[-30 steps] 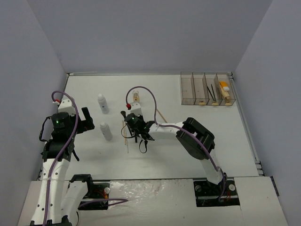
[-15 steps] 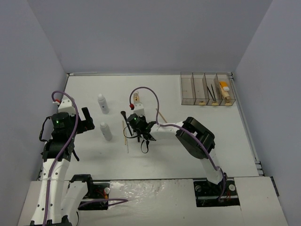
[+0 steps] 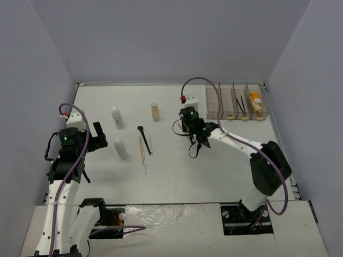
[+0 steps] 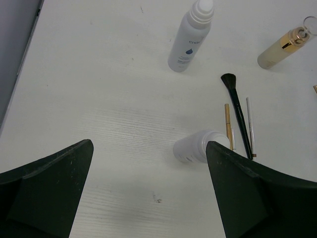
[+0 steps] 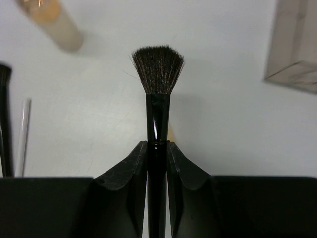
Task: Organize the makeup
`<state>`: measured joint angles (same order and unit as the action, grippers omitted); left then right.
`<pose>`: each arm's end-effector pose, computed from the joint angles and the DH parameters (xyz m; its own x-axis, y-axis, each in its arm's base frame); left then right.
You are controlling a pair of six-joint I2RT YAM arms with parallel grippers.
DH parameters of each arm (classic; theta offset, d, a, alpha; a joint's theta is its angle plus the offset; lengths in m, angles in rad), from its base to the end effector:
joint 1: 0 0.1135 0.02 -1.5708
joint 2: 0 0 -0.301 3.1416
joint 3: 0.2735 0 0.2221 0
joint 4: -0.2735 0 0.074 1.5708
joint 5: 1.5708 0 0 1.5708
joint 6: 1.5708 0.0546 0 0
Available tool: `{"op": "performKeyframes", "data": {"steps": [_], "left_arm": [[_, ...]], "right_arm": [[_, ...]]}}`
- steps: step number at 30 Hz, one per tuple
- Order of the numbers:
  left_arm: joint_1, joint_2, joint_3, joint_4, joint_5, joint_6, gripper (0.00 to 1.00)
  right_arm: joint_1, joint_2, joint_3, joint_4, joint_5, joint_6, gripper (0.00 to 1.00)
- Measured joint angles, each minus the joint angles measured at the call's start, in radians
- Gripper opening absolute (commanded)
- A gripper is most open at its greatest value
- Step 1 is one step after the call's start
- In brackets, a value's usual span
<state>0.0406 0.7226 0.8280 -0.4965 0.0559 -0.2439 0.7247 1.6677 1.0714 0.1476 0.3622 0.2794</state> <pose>0.1194 0.0018 0.3457 -0.3723 -0.2564 -0.8920 -0.0812 0.9664 -0.2439 0.2917 0.2324 0.2884 -0.4172 -0.0250 -0.9085 -0.2765 0.9557 0.1007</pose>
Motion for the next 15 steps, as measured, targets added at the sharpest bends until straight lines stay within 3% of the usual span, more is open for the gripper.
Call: {"op": "performKeyframes", "data": {"steps": [3, 7, 11, 15], "left_arm": [[0.0, 0.0, 0.0, 0.0, 0.0, 0.0, 0.97], [0.0, 0.001, 0.0, 0.0, 0.0, 0.0, 0.97], [0.0, 0.002, 0.0, -0.001, 0.0, 0.0, 0.97], [0.0, 0.006, 0.0, -0.001, 0.0, 0.0, 0.97]], "right_arm": [[-0.159, -0.106, 0.066, -0.021, -0.049, -0.11, 0.0], [-0.396, -0.135, 0.187, -0.029, -0.11, -0.239, 0.0], [-0.574, -0.049, 0.309, -0.03, -0.128, -0.303, 0.0], [-0.647, 0.101, 0.391, 0.001, -0.132, -0.349, 0.0]]}}
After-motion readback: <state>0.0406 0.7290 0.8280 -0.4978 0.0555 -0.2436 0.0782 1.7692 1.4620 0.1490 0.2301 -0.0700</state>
